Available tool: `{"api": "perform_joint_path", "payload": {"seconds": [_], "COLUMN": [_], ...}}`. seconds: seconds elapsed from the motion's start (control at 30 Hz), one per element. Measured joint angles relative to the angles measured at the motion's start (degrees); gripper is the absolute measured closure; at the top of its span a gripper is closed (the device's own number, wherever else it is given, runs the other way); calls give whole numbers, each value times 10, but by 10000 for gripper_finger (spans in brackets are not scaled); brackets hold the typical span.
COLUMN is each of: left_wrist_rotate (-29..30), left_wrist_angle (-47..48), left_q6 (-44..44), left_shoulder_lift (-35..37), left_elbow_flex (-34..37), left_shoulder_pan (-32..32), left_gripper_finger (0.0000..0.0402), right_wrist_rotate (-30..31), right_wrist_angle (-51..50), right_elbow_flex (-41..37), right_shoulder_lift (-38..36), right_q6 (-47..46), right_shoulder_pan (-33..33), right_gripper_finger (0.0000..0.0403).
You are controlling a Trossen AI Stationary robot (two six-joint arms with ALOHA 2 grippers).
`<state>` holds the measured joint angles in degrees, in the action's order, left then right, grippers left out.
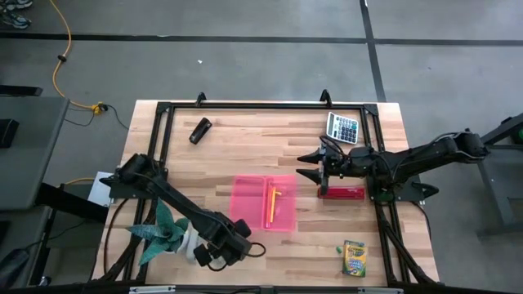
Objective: Pack school essentials
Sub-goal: Put the scissors into the pink supply box
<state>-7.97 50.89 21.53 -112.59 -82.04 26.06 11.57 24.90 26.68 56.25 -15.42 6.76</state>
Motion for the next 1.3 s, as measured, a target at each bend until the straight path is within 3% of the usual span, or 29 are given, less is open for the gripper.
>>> {"api": "perform_joint_path", "payload": {"seconds": [0.83, 0.93, 1.13, 1.3], "left_wrist_rotate": [-7, -6, -40, -65], "left_wrist_angle": [-12, -13, -20, -27], "left_q6": [22, 31, 48, 53], "left_shoulder_lift": [-65, -66, -66, -45], "left_elbow_flex": [0, 0, 1, 2], "left_shoulder_pan": [6, 2, -12, -22], "left_gripper_finger": [273, 293, 389, 394], "right_wrist_rotate": [22, 22, 22, 22], "right_wrist_angle": [-41, -42, -44, -45], "right_elbow_flex": [0, 0, 0, 0], "right_shoulder_lift": [0, 0, 0, 0], "right_q6": [5, 5, 5, 5], "right_shoulder_pan": [0, 0, 0, 0], "right_gripper_finger": [197, 197, 197, 197]}}
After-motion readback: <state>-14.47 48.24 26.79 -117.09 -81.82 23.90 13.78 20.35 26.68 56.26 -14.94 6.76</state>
